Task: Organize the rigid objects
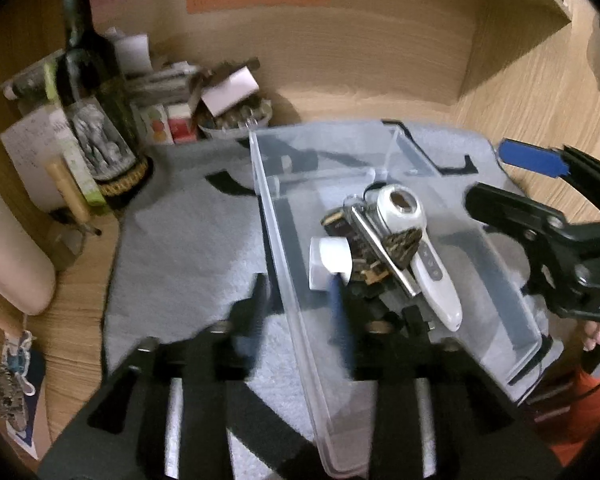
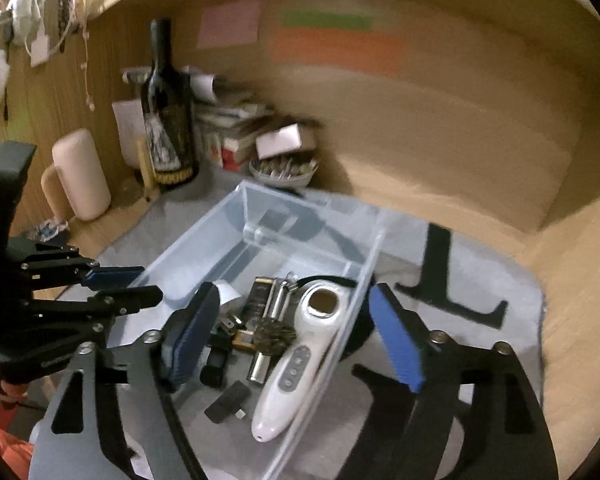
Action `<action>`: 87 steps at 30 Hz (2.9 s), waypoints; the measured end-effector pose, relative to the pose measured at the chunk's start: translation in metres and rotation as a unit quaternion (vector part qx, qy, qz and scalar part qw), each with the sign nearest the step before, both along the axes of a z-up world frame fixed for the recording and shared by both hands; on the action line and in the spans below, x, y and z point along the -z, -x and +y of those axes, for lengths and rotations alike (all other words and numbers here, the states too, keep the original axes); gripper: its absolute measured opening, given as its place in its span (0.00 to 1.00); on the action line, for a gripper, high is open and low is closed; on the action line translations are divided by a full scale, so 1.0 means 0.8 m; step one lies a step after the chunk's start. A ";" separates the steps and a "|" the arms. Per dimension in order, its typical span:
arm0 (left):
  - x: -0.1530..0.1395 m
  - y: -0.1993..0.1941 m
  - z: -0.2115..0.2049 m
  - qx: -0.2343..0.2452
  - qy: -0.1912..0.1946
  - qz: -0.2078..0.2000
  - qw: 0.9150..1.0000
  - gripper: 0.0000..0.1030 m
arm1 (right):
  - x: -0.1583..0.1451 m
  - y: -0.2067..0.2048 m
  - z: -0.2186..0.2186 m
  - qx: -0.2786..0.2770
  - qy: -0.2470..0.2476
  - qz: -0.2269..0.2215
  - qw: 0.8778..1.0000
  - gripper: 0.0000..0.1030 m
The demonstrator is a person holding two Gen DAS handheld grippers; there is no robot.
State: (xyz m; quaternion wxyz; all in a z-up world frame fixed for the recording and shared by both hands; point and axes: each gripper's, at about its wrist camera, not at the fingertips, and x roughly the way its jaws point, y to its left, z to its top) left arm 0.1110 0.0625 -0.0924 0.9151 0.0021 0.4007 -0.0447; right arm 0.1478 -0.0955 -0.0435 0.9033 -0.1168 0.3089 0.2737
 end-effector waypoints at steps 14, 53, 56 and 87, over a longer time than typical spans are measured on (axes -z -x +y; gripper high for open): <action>-0.076 0.102 -0.032 -0.025 -0.021 -0.182 0.983 0.95 | -0.041 0.088 -0.062 0.047 -0.058 -0.095 0.993 1.00; -0.103 0.184 -0.068 -0.020 -0.006 -0.302 0.953 1.00 | -0.052 0.169 -0.098 0.077 -0.120 -0.167 0.976 1.00; -0.103 0.184 -0.068 -0.020 -0.006 -0.302 0.953 1.00 | -0.053 0.169 -0.098 0.075 -0.120 -0.169 0.976 1.00; -0.103 0.181 -0.067 -0.021 -0.004 -0.303 0.953 1.00 | -0.059 0.167 -0.094 0.084 -0.119 -0.177 0.973 1.00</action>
